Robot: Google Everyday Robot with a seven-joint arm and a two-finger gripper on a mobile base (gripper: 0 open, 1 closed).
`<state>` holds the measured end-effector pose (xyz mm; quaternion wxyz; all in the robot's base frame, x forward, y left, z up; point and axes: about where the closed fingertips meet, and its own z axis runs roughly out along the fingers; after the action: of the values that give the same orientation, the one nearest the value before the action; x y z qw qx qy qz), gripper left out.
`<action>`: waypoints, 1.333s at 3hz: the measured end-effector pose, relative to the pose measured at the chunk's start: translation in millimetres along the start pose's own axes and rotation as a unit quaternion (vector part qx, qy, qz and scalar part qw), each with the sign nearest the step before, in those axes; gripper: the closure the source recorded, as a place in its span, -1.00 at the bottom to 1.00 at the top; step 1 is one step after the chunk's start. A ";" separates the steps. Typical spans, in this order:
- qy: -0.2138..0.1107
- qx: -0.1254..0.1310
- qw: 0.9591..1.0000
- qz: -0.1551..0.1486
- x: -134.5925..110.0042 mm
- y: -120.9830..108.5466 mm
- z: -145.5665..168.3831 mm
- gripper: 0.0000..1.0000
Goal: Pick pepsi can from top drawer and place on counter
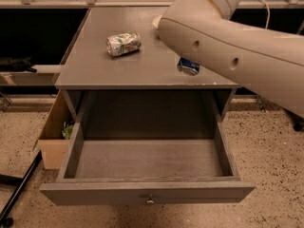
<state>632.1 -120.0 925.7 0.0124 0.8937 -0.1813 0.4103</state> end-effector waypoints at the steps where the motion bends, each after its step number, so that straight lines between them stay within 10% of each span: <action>1: -0.021 0.038 0.999 0.003 -2.9 -1.0 -4.3 1.00; 4: -0.046 0.054 0.997 -0.023 1.8 -16.0 7.1 1.00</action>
Offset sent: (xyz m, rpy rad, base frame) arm 0.0285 0.0251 -0.0209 0.1359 0.1314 0.2033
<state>643.7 -106.8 924.3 -0.0346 0.9149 -0.1388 0.3776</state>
